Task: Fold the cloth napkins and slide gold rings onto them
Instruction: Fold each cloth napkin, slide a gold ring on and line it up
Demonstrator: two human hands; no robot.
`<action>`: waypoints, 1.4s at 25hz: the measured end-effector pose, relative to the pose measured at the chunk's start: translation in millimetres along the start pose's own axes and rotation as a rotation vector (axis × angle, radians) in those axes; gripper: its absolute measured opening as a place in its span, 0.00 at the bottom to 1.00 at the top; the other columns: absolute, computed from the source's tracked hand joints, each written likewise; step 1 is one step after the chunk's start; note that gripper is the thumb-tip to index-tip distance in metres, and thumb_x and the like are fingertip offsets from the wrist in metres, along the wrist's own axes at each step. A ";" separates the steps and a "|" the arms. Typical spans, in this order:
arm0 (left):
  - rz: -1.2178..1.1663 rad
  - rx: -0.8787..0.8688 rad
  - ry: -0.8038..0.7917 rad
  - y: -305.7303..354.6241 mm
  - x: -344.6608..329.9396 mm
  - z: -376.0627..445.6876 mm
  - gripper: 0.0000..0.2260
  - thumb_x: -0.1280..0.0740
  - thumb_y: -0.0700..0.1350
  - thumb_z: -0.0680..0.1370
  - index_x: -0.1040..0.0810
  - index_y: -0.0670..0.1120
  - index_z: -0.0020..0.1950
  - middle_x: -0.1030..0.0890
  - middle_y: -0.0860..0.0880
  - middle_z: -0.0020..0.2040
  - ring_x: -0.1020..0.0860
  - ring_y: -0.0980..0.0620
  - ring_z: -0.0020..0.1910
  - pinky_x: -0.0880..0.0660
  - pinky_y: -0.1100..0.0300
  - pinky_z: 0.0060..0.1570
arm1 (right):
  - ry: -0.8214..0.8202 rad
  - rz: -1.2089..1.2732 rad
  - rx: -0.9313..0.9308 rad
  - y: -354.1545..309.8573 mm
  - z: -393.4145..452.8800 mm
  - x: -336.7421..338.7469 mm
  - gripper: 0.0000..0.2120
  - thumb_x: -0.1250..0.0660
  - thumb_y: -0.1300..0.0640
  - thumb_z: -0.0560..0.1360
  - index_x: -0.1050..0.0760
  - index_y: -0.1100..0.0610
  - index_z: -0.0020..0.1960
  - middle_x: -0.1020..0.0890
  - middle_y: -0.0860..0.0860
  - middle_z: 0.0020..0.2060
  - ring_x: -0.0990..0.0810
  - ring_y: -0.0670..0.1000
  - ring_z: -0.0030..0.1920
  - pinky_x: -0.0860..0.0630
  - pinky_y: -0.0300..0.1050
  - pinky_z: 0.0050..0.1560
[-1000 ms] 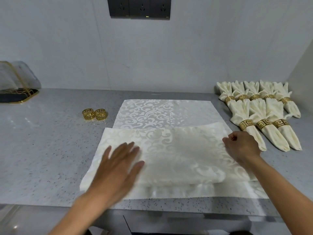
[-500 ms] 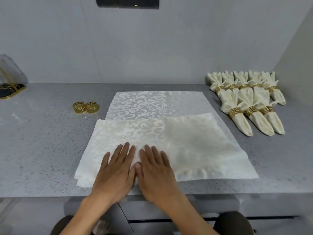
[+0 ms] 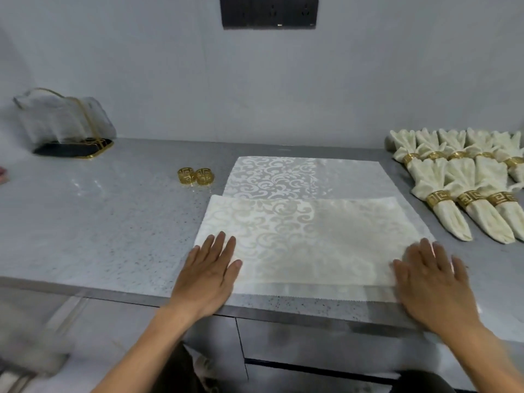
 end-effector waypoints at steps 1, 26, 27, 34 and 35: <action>-0.013 -0.001 0.006 1.1 0.3 1.0 0.31 0.65 0.63 0.78 0.62 0.56 0.79 0.65 0.57 0.79 0.67 0.57 0.77 0.67 0.56 0.75 | 0.069 0.079 0.085 -28.5 -2.5 8.8 0.29 0.60 0.46 0.82 0.44 0.60 0.78 0.45 0.57 0.79 0.49 0.55 0.79 0.52 0.55 0.78; -0.531 0.090 0.326 -31.4 89.3 117.9 0.03 0.30 0.41 0.74 0.18 0.47 0.42 0.18 0.54 0.39 0.21 0.55 0.39 0.25 0.61 0.39 | -0.130 0.734 0.370 -160.2 -8.9 -9.6 0.26 0.54 0.34 0.79 0.40 0.38 0.75 0.42 0.31 0.72 0.48 0.35 0.75 0.54 0.31 0.73; -0.506 0.025 0.381 -16.5 92.5 100.3 0.04 0.30 0.41 0.75 0.18 0.48 0.41 0.18 0.56 0.38 0.21 0.58 0.38 0.27 0.64 0.38 | -0.146 0.843 0.328 -157.4 -10.4 -5.0 0.21 0.47 0.36 0.79 0.35 0.37 0.71 0.37 0.30 0.70 0.41 0.36 0.73 0.45 0.35 0.73; -0.264 -0.388 0.537 89.8 43.2 14.0 0.03 0.29 0.45 0.74 0.18 0.52 0.47 0.18 0.56 0.39 0.25 0.56 0.39 0.31 0.58 0.43 | -0.217 1.308 0.071 -151.5 -6.1 31.1 0.09 0.33 0.49 0.79 0.29 0.45 0.57 0.15 0.48 0.39 0.18 0.46 0.39 0.25 0.44 0.40; -0.267 -0.406 0.507 97.4 35.8 10.2 0.04 0.28 0.45 0.74 0.20 0.52 0.47 0.18 0.56 0.39 0.26 0.56 0.39 0.31 0.58 0.43 | -0.283 1.246 0.043 -151.8 -2.4 29.6 0.10 0.32 0.52 0.78 0.30 0.45 0.56 0.15 0.49 0.37 0.18 0.47 0.37 0.25 0.45 0.40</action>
Point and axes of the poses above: each hand's wrist, its own z-axis towards the middle knuckle, its own x-axis out of the back of the hand, y = z × x, the point moved 4 cm from there along z, towards the middle knuckle
